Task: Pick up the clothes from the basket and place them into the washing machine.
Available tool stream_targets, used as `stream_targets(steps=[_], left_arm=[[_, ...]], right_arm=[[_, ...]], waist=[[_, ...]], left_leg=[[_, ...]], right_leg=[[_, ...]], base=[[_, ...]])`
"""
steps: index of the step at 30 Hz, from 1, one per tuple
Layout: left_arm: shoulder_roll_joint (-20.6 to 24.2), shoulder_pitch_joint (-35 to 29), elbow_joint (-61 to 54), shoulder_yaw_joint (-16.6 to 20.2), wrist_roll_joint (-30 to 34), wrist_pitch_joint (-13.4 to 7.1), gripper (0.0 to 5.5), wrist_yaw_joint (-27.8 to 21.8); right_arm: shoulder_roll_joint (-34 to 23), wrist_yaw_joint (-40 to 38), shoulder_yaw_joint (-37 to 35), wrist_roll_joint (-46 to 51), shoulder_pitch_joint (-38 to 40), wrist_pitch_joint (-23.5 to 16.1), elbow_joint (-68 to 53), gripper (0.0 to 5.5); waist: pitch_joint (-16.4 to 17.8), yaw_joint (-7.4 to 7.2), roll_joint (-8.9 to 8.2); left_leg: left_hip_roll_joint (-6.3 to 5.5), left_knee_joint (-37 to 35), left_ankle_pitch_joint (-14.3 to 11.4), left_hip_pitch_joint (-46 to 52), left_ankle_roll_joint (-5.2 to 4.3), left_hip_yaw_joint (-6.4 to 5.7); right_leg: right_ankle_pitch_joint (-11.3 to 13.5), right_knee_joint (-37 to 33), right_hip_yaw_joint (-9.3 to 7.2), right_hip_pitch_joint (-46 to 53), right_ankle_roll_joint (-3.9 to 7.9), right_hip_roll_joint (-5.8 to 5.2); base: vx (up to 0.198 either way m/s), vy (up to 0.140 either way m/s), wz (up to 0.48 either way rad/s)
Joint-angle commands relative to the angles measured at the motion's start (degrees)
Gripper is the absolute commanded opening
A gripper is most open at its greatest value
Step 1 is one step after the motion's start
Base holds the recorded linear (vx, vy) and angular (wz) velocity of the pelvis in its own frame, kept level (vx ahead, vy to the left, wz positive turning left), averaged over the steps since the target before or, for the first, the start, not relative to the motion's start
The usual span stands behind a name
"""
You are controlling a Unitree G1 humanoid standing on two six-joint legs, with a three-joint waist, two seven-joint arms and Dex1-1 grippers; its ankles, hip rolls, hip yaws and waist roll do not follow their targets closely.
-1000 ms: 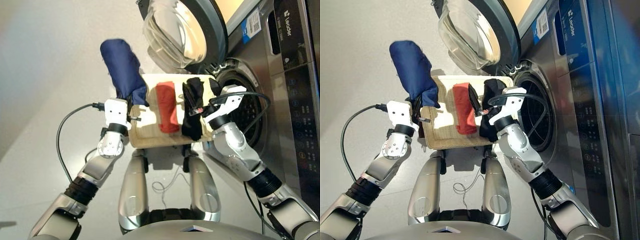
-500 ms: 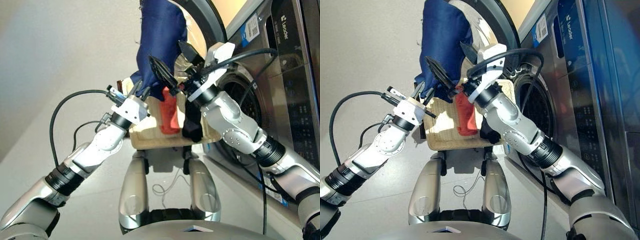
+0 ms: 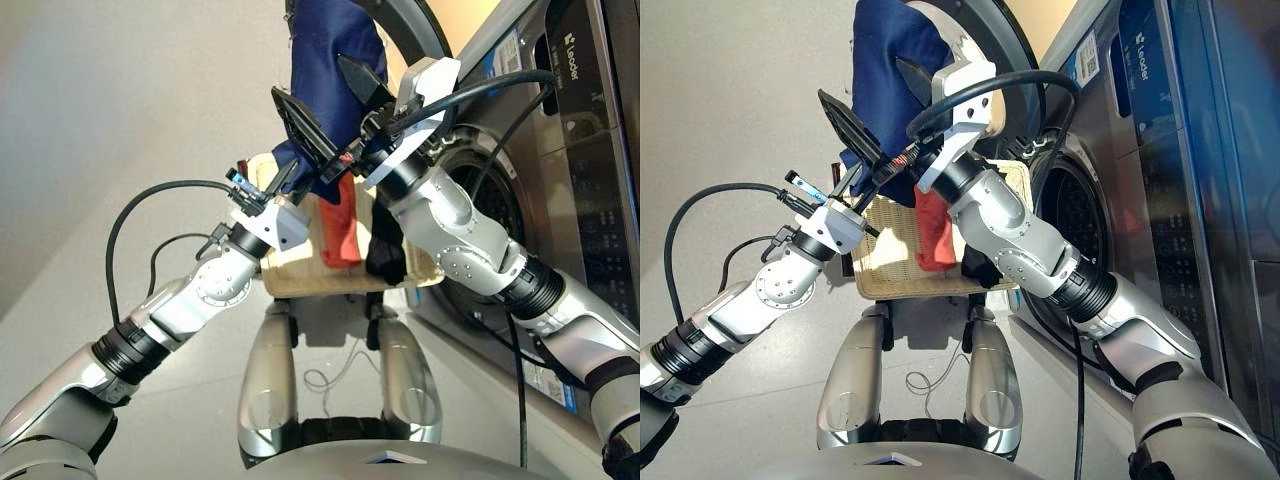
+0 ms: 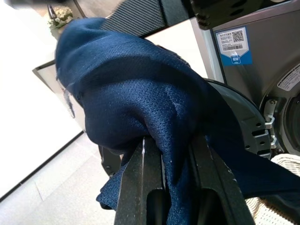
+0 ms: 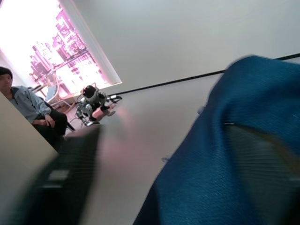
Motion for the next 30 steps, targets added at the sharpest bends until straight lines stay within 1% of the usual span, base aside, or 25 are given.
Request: stream_targets(steps=[1, 2, 3, 4, 5, 6, 13, 22, 25, 27, 30], left_arm=[[0.5, -2.5, -6.6, -1.1, 3.8, -3.4, 0.0, 2.9], [0.5, -2.5, -6.8, -1.0, 4.0, -3.4, 0.0, 3.0], [0.5, -2.4, -6.8, -0.8, 4.5, -3.4, 0.0, 3.3], [0.5, -2.4, -6.8, -0.8, 4.5, -3.4, 0.0, 3.3], [0.4, -2.4, -7.1, -0.6, 5.1, -3.3, 0.0, 3.8], [0.3, -2.4, -7.1, -0.3, 5.6, -3.2, 0.0, 4.4], [-0.2, -2.3, -7.5, 0.1, 6.6, -3.2, 0.0, 5.9], [-0.1, -2.4, -8.1, 0.8, 9.0, -2.5, 0.0, 8.2], [0.1, -3.3, -8.8, 1.0, 10.6, -2.1, 0.0, 9.4], [1.1, -4.8, -9.6, 0.6, 13.5, -1.7, 0.0, 9.8], [1.3, -5.6, -10.3, 0.3, 14.0, -1.8, 0.0, 9.8]], right_arm=[[0.0, -0.6, -1.5, -0.3, -2.3, -3.6, -4.1, 0.41], [-0.1, -0.8, -1.4, -0.4, -2.1, -3.4, -4.2, 0.0], [-0.3, -0.8, -1.4, -0.6, -1.7, -3.4, -4.4, 0.0], [-0.3, -0.9, -1.4, -0.6, -1.7, -3.4, -4.4, 0.37], [-0.5, -1.6, -1.7, -1.4, -1.3, -3.2, -4.3, 5.18], [-0.5, -2.2, -2.0, -2.4, -0.9, -3.1, -4.2, 5.5], [-0.8, -4.0, -2.8, -5.0, 0.2, -3.2, -4.2, 5.5], [-2.1, -5.8, -3.2, -8.7, 1.8, -2.5, -4.7, 5.5], [-3.1, -5.7, -2.5, -8.4, 2.2, -1.8, -5.0, 5.5], [-3.6, -5.7, -1.6, -7.7, 1.8, -1.6, -4.5, 5.5], [-3.5, -5.7, -0.7, -7.0, 1.2, -1.4, -3.9, 5.5]], waist=[[-2.6, -0.03, 1.11], [-2.5, 0.0, 1.06], [-2.5, 0.0, 1.01], [-2.5, 0.0, 1.01], [-2.4, 0.02, 1.05], [-2.3, 0.04, 1.08], [-2.2, -0.02, 1.19], [-2.1, -0.21, 1.1], [-2.1, -0.24, 1.13], [-2.2, -0.2, 1.17], [-2.1, -0.16, 1.19]], left_leg=[[-1.56, 1.9, -1.1, 0.1, -0.97, 1.21], [-1.55, 1.8, -1.1, 0.1, -0.96, 1.22], [-1.56, 1.9, -1.1, 0.0, -0.95, 1.22], [-1.56, 1.9, -1.1, 0.1, -0.95, 1.22], [-1.55, 1.9, -1.1, 0.1, -0.94, 1.21], [-1.53, 1.9, -1.1, 0.0, -0.94, 1.22], [-1.53, 2.3, -1.2, -0.3, -0.96, 1.2], [-1.47, 2.5, -1.3, -0.4, -0.87, 1.19], [-1.4, 2.5, -1.3, -0.5, -0.88, 1.17], [-1.38, 2.4, -1.4, -0.4, -0.89, 1.15], [-1.43, 2.4, -1.4, -0.4, -0.89, 1.11]], right_leg=[[-1.1, 4.2, 2.39, -2.9, 1.45, -0.98], [-1.2, 4.2, 2.33, -2.9, 1.45, -1.0], [-1.2, 4.3, 2.35, -2.8, 1.43, -1.0], [-1.2, 4.3, 2.35, -2.8, 1.43, -1.0], [-1.3, 4.3, 2.37, -2.8, 1.42, -0.99], [-1.3, 4.3, 2.34, -2.7, 1.45, -1.0], [-1.4, 4.5, 2.22, -2.8, 1.33, -1.04], [-1.6, 4.9, 2.39, -3.1, 1.3, -0.93], [-1.6, 5.0, 2.32, -3.1, 1.32, -0.99], [-1.6, 5.0, 2.31, -3.1, 1.33, -1.02], [-1.6, 5.0, 2.31, -3.1, 1.31, -1.04]], base=[[0.0, 0.0, 0.0], [0.0, 0.0, 0.0], [0.0, 0.0, 0.0], [0.0, 0.0, 0.0], [0.0, 0.0, 0.0], [0.0, 0.0, 0.0], [0.0, 0.0, 0.0], [0.0, 0.0, 0.0], [0.0, 0.0, 0.0], [0.0, 0.0, 0.0], [0.0, 0.0, 0.0]])
